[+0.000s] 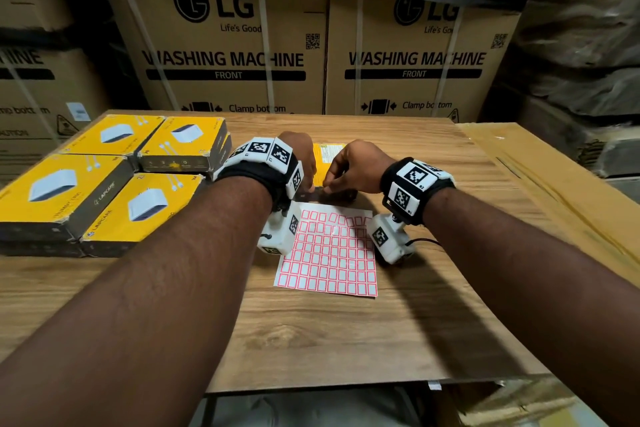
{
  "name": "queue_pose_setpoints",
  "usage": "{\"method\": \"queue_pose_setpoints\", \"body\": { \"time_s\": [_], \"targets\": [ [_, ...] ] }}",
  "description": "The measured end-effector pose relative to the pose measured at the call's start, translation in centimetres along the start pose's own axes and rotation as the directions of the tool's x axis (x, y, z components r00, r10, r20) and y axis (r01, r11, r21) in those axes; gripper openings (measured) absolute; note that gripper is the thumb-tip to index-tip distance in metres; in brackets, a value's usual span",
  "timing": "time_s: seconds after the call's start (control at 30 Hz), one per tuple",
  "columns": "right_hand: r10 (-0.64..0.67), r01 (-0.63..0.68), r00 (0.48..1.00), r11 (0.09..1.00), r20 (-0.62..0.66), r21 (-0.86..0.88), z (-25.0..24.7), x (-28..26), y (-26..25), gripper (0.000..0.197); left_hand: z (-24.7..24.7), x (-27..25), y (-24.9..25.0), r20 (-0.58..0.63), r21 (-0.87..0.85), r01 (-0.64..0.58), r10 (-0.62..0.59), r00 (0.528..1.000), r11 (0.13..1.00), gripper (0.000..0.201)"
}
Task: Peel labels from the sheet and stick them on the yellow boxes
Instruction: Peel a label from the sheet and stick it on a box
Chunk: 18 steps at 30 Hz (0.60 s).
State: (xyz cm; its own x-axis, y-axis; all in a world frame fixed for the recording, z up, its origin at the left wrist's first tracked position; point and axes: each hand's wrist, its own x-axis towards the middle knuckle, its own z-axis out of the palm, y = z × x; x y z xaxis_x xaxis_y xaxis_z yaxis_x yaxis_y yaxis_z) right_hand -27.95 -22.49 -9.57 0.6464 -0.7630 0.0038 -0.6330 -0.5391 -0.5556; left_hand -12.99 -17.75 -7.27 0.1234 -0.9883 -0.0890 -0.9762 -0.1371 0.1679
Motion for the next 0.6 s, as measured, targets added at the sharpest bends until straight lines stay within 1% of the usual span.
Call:
{"method": "queue_pose_setpoints", "body": {
  "time_s": [0.27,0.4,0.43,0.53,0.6],
  "targets": [
    [-0.002,0.001,1.000,0.999,-0.018,-0.043,0.4,0.3,0.0,0.013,0.0,0.1,0.1,0.000,0.015,0.001,-0.001,1.000,1.000,0.022],
    [-0.030,0.026,0.998,0.996,-0.046,-0.080,0.2,0.3,0.7,0.026,0.1,0.3,0.0,0.006,0.001,0.000,0.000,1.000,1.000,0.020],
    [-0.041,0.038,0.998,0.996,-0.041,-0.079,0.1,0.3,0.9,0.025,0.1,0.3,0.0,0.012,-0.010,0.001,-0.001,1.000,1.000,0.021],
    [-0.044,0.042,0.998,0.998,-0.039,-0.036,0.0,0.3,1.3,0.010,0.1,0.3,0.0,0.025,-0.033,0.002,-0.001,1.000,0.999,0.021],
    [-0.021,0.021,0.999,1.000,-0.031,-0.008,-0.1,0.2,1.4,0.012,0.1,0.4,0.0,0.026,-0.030,0.006,-0.005,1.000,1.000,0.021]
  ]
}}
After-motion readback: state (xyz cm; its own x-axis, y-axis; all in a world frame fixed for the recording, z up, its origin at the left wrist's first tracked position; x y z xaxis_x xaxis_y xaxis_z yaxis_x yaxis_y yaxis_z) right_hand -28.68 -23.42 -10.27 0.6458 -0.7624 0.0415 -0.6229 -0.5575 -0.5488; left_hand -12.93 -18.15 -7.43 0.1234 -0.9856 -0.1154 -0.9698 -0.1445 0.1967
